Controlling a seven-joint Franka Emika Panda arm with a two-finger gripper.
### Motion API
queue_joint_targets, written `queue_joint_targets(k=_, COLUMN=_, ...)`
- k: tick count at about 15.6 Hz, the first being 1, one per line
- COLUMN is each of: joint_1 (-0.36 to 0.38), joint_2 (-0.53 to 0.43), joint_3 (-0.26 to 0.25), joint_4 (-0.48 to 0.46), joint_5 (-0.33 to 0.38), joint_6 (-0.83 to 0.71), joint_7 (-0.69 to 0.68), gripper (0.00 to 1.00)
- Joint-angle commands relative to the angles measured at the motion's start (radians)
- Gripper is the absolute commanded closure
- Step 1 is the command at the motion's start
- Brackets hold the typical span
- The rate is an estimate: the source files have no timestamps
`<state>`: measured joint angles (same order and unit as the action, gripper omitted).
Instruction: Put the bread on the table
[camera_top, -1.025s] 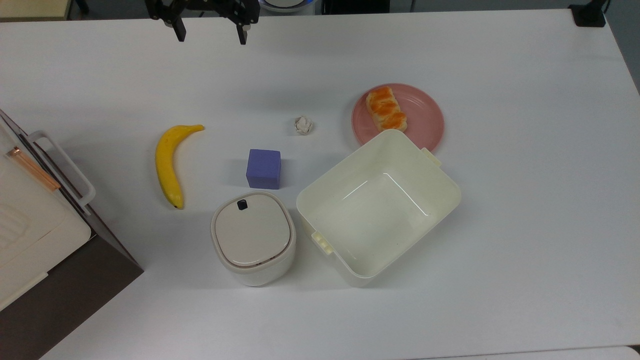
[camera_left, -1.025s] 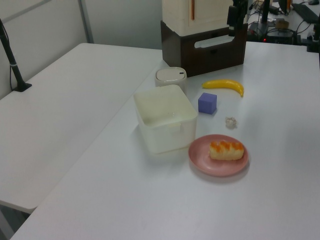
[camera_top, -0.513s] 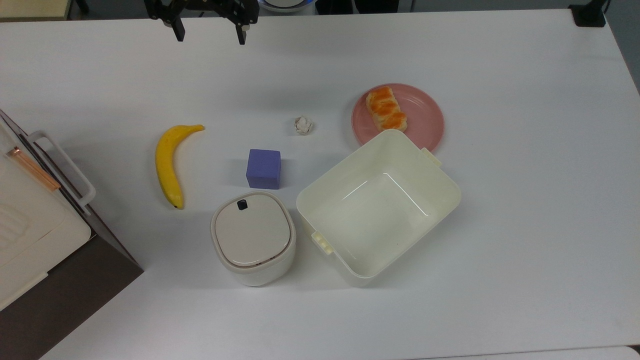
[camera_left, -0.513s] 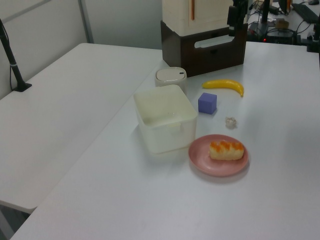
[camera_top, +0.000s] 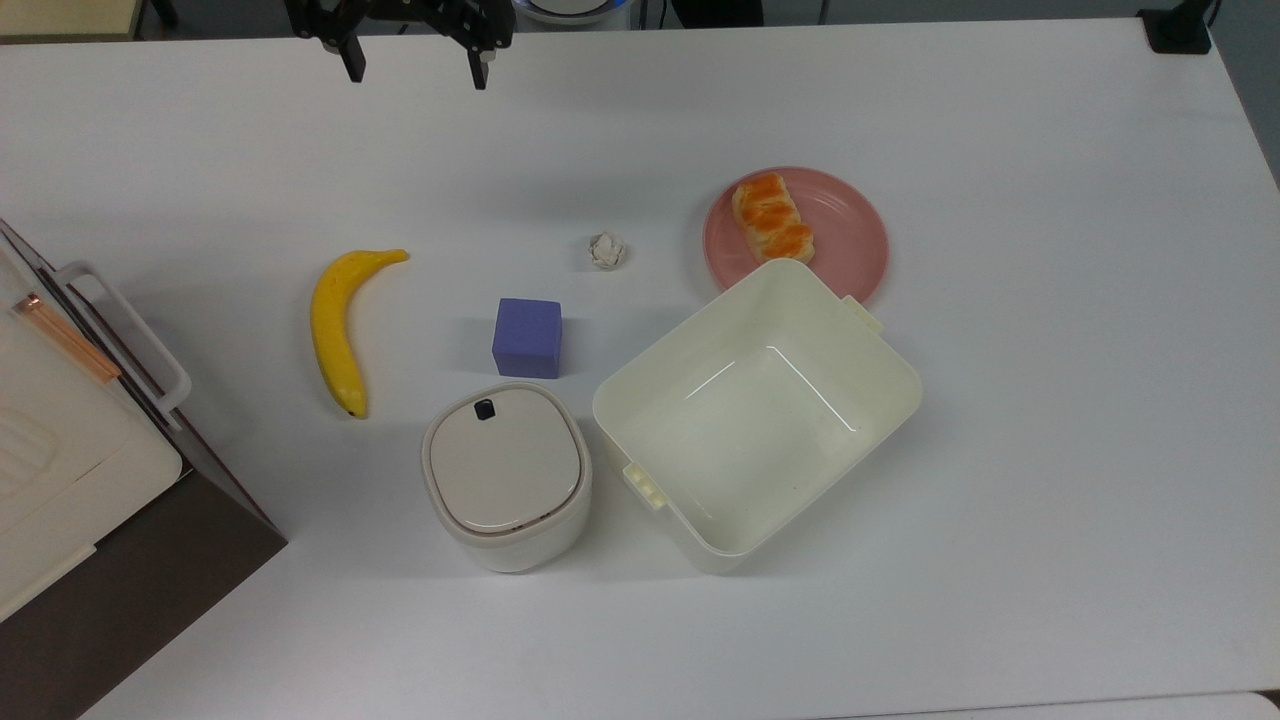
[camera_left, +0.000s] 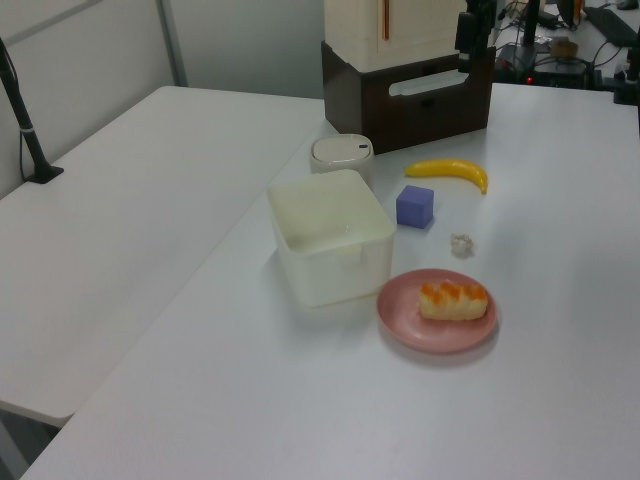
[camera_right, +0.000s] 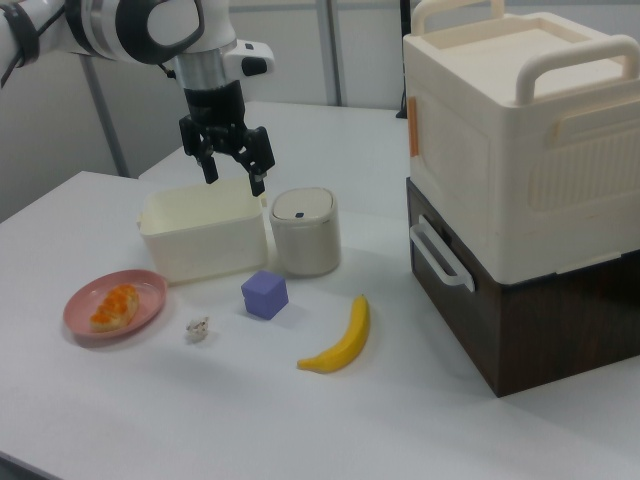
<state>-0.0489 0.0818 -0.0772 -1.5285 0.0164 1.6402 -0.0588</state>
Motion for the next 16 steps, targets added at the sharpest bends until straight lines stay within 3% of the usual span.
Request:
queue_joint_targets(k=1, joint_1=0.015, joint_2=-0.027, joint_3=-0.007, joint_4=-0.039, joint_5=-0.018, joint_6=0.029, joint_7=-0.018, gripper=0.00)
queue_joint_targets(k=6, joint_1=0.018, joint_2=-0.019, joint_3=-0.004, joint_4=-0.044, joint_5=-0.041, joint_6=0.023, joint_7=-0.019, gripper=0.00)
queue_joint_targets(k=11, joint_1=0.066, joint_2=-0.025, joint_3=0.002, joint_4=-0.113, joint_5=-0.092, joint_6=0.021, joint_7=-0.046, gripper=0.00)
queue_joint_targets(k=16, joint_1=0.193, joint_2=-0.053, joint_3=0.002, joint_4=-0.248, joint_5=-0.217, joint_6=-0.006, joint_7=-0.097, gripper=0.00)
